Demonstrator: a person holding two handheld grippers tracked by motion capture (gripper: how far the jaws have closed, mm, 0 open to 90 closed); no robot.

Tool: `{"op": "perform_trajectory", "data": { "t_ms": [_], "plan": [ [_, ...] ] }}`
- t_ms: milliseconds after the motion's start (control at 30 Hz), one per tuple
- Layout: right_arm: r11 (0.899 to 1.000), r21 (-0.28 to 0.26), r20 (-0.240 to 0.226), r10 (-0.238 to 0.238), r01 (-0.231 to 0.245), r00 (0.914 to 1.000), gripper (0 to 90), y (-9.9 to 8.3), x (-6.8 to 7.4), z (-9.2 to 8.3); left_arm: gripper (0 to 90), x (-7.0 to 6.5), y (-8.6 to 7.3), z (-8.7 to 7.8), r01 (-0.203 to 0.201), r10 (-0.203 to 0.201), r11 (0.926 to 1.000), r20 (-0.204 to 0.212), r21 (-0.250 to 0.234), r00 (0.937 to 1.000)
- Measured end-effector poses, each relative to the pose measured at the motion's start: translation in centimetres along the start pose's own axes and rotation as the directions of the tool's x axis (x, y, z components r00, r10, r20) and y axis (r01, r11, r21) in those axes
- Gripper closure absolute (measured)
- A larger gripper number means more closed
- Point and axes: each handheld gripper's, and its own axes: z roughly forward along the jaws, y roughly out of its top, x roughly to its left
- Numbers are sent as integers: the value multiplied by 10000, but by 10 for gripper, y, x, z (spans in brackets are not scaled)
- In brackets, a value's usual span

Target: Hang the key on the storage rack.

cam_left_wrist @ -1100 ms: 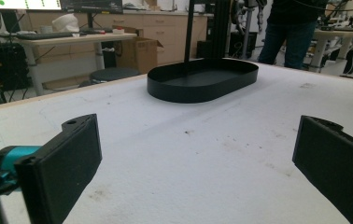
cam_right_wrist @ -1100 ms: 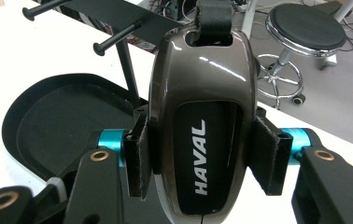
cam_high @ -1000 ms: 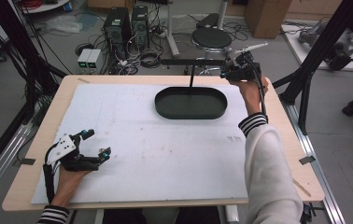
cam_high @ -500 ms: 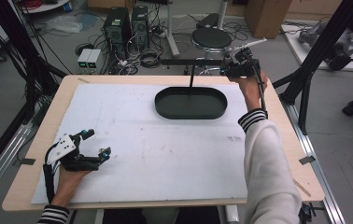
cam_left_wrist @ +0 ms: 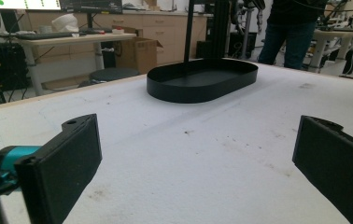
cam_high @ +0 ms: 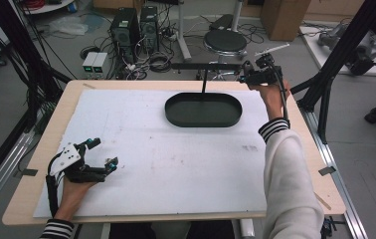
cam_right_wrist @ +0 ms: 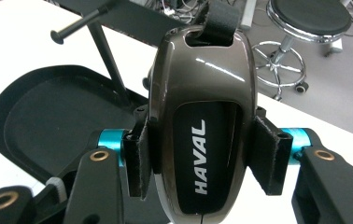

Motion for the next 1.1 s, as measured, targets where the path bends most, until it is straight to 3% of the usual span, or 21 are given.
{"op": "perform_trajectory", "data": {
  "t_ms": [267,367,767,867,900,933,1100],
  "plan": [
    [9996,183,-78,204,-202,9998,481,-6,-3,-2,18,0,0,0,-23,23,10000,3,-15,10000],
    [10000,13,56,28,-28,10000,481,-10,-1,-4,17,0,0,0,-12,12,10000,1,-16,10000],
    [9986,239,-129,465,-462,9988,480,-22,-4,-2,17,0,0,0,-86,86,10000,4,-18,10000],
    [9979,-77,-187,635,-636,9978,481,-32,-4,2,18,0,0,-1,-29,29,10000,2,-37,10000],
    [9979,-77,-187,635,-636,9978,481,-32,-4,2,17,0,0,-1,-29,29,10000,2,-37,10000],
    [9963,268,-289,818,-811,9962,480,-37,-5,7,17,0,0,-1,-35,35,10000,9,-41,10000],
    [9961,208,-268,864,-858,9959,480,-39,-5,12,18,0,0,-1,-34,34,10000,-1,-23,10000]
  ]
}}
